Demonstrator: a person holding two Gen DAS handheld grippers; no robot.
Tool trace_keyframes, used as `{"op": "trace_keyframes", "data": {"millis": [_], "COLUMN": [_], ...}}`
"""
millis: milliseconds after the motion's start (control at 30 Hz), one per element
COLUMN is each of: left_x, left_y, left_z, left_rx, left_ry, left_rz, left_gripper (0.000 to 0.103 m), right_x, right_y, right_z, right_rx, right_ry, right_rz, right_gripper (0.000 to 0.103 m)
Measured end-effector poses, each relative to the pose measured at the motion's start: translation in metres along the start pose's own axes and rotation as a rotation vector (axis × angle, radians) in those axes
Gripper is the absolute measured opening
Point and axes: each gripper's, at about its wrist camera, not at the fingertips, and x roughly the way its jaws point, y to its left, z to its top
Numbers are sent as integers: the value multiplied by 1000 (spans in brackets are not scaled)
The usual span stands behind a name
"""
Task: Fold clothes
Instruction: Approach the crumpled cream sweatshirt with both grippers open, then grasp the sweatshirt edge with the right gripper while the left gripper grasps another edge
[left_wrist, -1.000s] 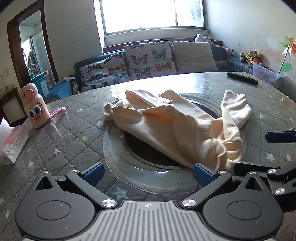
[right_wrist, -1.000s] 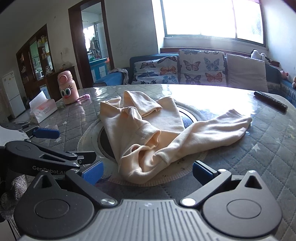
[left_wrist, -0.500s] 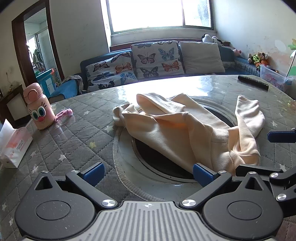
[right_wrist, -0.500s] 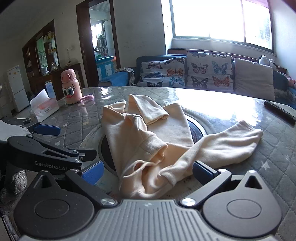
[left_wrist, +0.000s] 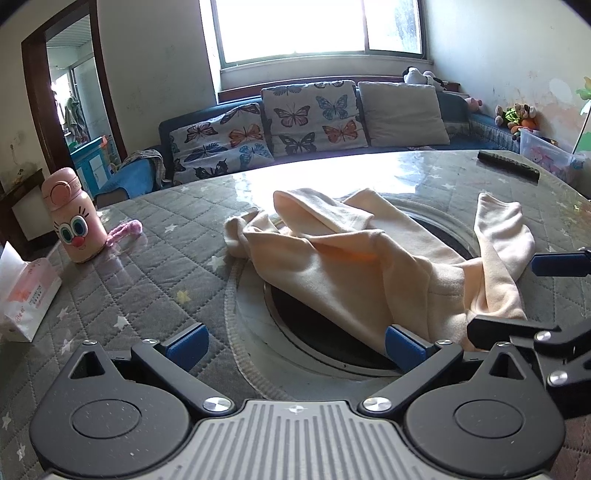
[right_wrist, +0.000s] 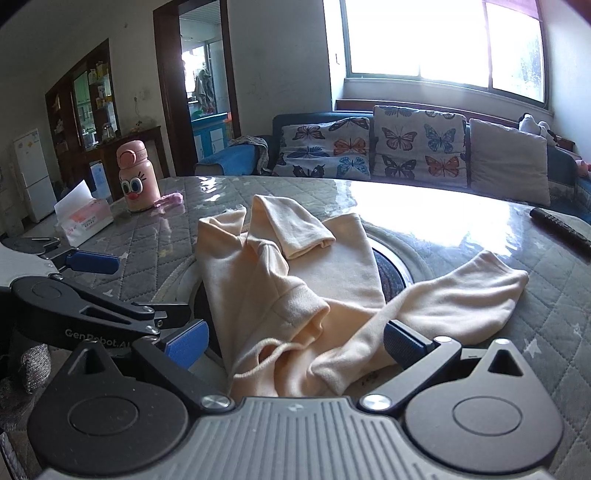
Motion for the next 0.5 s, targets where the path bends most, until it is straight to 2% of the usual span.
{"op": "trace_keyframes", "data": {"millis": [367, 467, 500], "left_x": [1, 2, 2], "left_y": [23, 27, 28], "left_z": [9, 10, 10], "left_rx": [-40, -44, -45], "left_ry": [-17, -19, -19], "left_rz": [37, 42, 45], "left_gripper": [103, 103, 103], "right_x": [45, 60, 63], "right_y": [-7, -10, -11], "right_z": [20, 21, 21], "right_rx": [16, 25, 28], "right_ry": [36, 62, 68], "right_rz": [63, 78, 82], "right_gripper": [84, 75, 68]}}
